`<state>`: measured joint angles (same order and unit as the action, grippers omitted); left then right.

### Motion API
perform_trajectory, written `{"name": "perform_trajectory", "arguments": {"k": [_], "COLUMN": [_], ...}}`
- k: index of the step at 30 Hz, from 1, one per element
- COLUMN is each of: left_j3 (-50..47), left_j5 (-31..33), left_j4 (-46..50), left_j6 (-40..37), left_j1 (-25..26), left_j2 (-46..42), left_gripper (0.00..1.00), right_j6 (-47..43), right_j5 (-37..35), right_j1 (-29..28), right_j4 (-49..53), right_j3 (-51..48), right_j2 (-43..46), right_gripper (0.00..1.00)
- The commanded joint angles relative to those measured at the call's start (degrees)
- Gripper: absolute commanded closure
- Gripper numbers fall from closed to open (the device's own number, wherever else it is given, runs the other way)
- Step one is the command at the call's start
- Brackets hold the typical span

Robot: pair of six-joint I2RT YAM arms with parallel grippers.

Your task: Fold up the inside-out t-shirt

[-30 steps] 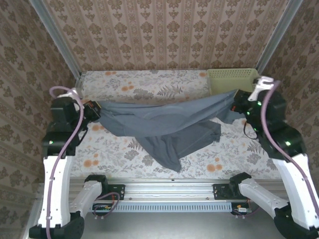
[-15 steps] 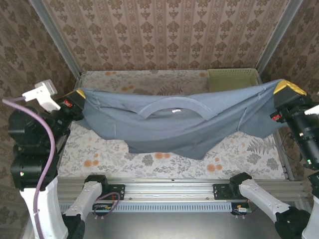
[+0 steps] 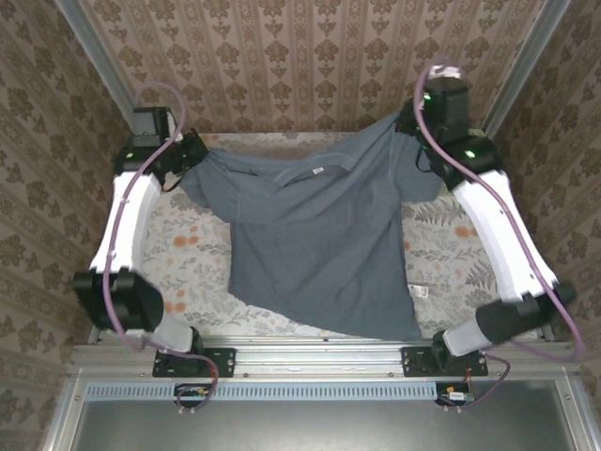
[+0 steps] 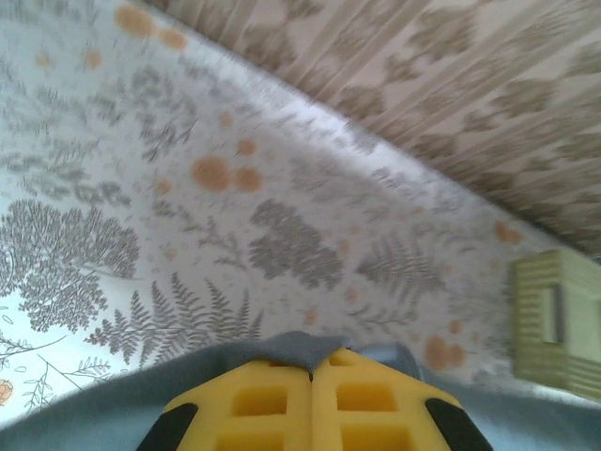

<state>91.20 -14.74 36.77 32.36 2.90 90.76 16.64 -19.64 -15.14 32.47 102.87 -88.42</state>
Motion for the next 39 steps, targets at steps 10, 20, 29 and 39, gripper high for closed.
{"name": "perform_trajectory", "arguments": {"k": [10, 20, 29, 39], "left_j3": [33.6, -1.9, -42.8, -58.4], "left_j5": [-3.1, 7.5, 14.0, 14.5], "left_j4": [7.1, -2.5, -14.5, -17.5], "left_j6": [-3.2, -0.3, 4.1, 4.7], "left_j1": [-2.8, 2.3, 14.7, 20.2], "left_j2": [35.4, 8.8, -17.1, -28.2], "left_gripper": [0.42, 0.21, 0.19, 0.19], "right_j6": [1.9, 0.5, 1.9, 9.0], "right_j5": [4.5, 7.0, 7.2, 7.1], "right_j1": [4.0, -2.4, -20.8, -39.1], "right_j4": [6.8, 4.1, -0.4, -5.5], "right_j3": [27.7, -0.9, -36.2, -54.4], "right_j2": [-36.1, -17.0, 0.3, 7.2], "right_gripper": [0.38, 0.28, 0.27, 0.27]}}
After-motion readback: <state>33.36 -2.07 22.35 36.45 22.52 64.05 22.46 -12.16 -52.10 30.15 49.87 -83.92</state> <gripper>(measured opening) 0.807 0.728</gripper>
